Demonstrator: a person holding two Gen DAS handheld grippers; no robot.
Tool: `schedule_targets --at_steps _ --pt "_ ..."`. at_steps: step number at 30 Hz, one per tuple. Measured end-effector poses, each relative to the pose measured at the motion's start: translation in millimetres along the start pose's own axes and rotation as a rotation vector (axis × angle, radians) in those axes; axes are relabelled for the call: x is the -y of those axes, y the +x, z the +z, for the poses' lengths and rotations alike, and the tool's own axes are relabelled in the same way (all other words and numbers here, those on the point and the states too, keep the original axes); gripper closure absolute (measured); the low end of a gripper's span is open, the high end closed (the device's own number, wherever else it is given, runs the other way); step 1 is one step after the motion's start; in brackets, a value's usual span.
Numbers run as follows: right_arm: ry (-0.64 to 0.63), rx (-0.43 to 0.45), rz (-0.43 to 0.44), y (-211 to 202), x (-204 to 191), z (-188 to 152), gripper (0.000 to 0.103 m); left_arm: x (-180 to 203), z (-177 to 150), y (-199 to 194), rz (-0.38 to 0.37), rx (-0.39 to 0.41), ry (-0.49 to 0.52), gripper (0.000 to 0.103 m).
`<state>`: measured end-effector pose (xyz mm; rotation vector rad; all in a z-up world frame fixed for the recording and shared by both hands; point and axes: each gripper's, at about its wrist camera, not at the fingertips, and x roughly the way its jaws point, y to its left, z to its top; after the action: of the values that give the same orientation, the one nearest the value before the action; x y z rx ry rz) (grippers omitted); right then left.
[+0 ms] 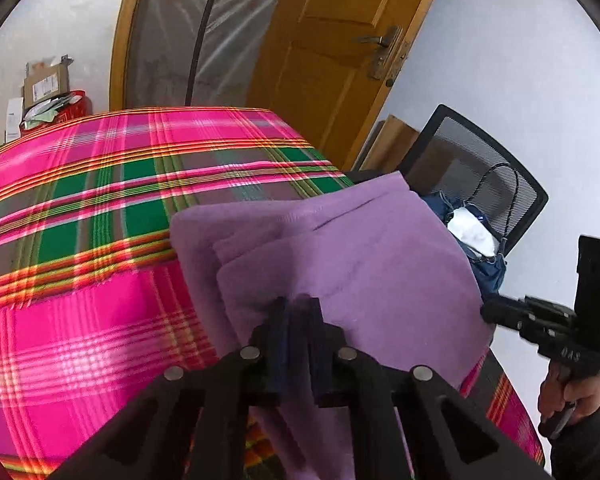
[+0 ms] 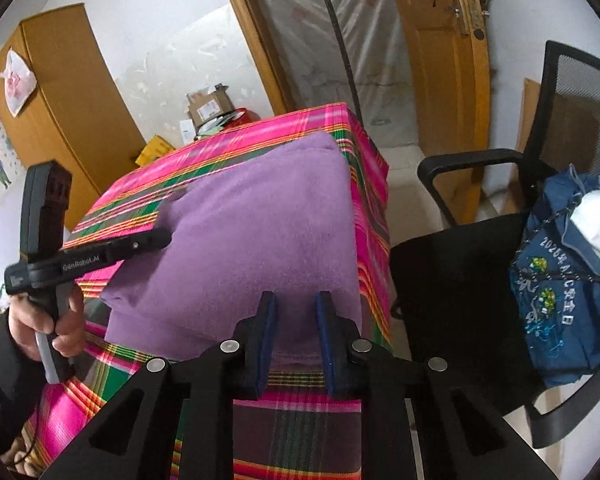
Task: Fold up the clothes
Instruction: 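Lower the folded sweatshirt onto the bed and open both grippers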
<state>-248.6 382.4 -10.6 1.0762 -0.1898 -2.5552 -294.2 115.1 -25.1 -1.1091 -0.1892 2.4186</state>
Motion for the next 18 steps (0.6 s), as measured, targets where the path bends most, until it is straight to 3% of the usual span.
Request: schedule_targets --at_steps 6,9,16,18 --pt "-0.08 0.023 -0.021 -8 -24 -7 0.082 23 -32 -42 -0.052 0.038 0.07 0.094" --pt "-0.104 0.0 -0.06 -1 -29 -15 0.082 32 -46 -29 -0.008 -0.006 0.127 0.094" --pt "-0.053 0.05 -0.117 -32 -43 -25 0.082 35 -52 -44 0.001 -0.004 0.084 0.094" --pt "-0.041 0.073 -0.126 -46 -52 -34 0.075 41 -61 -60 0.003 0.017 0.089 0.094"
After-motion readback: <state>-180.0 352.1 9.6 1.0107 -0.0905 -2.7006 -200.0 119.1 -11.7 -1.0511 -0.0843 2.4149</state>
